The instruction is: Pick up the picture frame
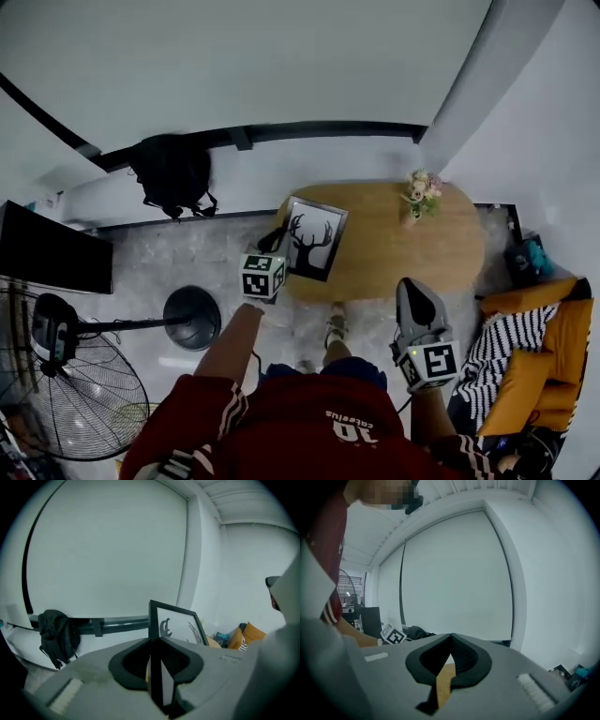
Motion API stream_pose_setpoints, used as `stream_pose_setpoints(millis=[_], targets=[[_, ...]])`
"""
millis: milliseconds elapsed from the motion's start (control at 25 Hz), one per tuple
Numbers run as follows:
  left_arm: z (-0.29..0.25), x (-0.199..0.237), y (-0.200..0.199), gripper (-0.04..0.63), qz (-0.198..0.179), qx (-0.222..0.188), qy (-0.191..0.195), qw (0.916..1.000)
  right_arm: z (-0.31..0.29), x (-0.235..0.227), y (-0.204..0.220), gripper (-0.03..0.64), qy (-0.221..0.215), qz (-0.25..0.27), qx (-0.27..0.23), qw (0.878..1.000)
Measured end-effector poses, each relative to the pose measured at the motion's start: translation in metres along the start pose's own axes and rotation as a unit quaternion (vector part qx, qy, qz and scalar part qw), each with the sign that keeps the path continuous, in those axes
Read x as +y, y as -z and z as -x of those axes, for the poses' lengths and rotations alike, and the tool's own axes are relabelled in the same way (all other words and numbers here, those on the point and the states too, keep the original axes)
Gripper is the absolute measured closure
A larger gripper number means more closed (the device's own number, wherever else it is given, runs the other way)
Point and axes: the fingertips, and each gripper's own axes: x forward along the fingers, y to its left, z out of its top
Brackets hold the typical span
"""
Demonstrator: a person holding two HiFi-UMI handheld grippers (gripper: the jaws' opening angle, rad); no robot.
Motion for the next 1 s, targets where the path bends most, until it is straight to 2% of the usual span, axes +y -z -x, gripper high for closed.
stream_pose_setpoints(millis=[160,440,680,1000], targets=[[0.059,0.0,-0.039,0.517,-0.01,-0.05,-0.005,0.9987,0.017,0.02,-0.018,0.62,-0.003,-0.01,-0.012,1.0],[0.166,-0.002,-0.081,0.517,0.006,-0.133,0.0,0.9911,0.046,0.07,-0.037,0.62,-0.007,0.026,-0.026,0.999],[0.249,-0.023,-0.096,0.517,-0.009,-0.181,0.006,0.9835,0.082,0.105,-0.058,0.62,-0.012,0.033,-0.057,0.998],[0.345,-0.039,-0.106,0.517,-0.022,-0.256,0.007,0.9663,0.136,0.149,-0.076,0.621,-0.002,0.034,-0.104,0.994]])
